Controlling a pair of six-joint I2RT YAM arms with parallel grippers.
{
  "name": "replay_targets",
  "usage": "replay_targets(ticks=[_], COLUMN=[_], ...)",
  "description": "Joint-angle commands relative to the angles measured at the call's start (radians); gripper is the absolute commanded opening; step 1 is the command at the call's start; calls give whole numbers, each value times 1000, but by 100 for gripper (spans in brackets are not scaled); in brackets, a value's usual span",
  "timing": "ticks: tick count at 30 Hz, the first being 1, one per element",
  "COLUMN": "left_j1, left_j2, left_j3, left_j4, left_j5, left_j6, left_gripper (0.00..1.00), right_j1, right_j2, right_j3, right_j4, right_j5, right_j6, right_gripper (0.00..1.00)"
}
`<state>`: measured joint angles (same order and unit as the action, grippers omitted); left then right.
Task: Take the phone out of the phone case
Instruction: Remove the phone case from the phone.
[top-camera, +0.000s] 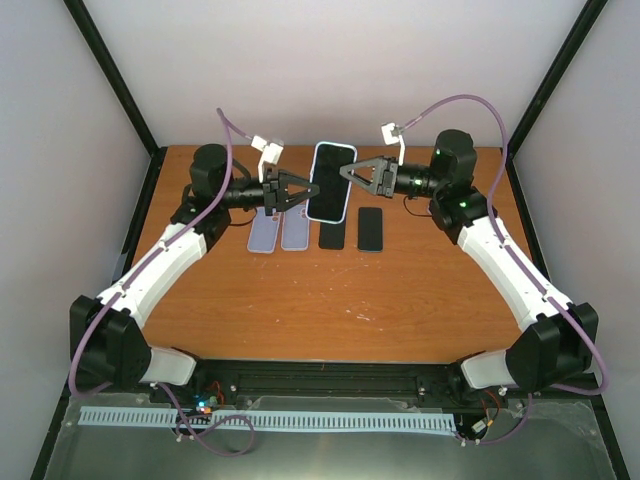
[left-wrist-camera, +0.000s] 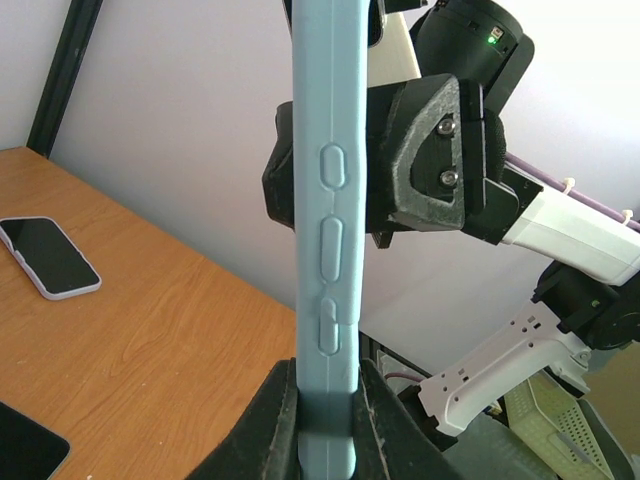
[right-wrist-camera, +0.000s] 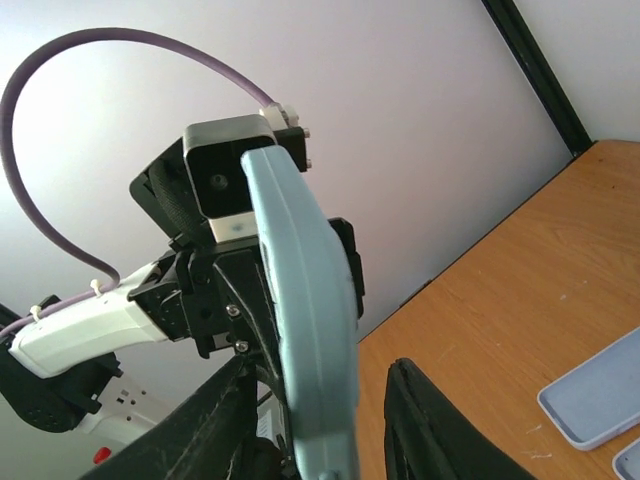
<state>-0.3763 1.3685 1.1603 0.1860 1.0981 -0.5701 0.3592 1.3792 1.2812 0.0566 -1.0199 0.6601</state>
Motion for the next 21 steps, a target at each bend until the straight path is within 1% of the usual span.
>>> replay_targets(ticks=[1, 3, 7, 8, 10, 12, 15, 18, 21], left_j1=[-8, -10, -10, -10, -8, -2, 20, 48, 57], left_j2=[0, 1, -1, -4, -8, -18, -42, -71, -96], left_j3=[13, 13, 11, 12, 19, 22, 1, -34, -46], left_j4=[64, 64, 52, 43, 6, -43, -65, -73, -113], left_j5=[0, 0, 0, 0, -3, -2, 19, 57, 103], left_j6=[-13, -13, -3, 6, 41, 76, 101, 123, 190], left_gripper=[1, 1, 1, 2, 11, 21, 32, 37, 40], right_j1=[15, 16, 15, 15, 15, 11, -1, -17, -28], right_j2=[10, 12, 7, 5, -1, -6, -13, -21, -32], right_j3=[45, 47, 47, 47, 49, 50, 51, 46, 38], right_j4=[20, 22, 20, 19, 17, 18, 38, 77, 126], right_j5=[6, 4, 0, 0, -5, -15, -45, -77, -108], right_j6=[6, 7, 2, 1, -1, -1, 18, 56, 102], right_gripper=[37, 31, 13, 9, 3, 3, 3, 3, 3])
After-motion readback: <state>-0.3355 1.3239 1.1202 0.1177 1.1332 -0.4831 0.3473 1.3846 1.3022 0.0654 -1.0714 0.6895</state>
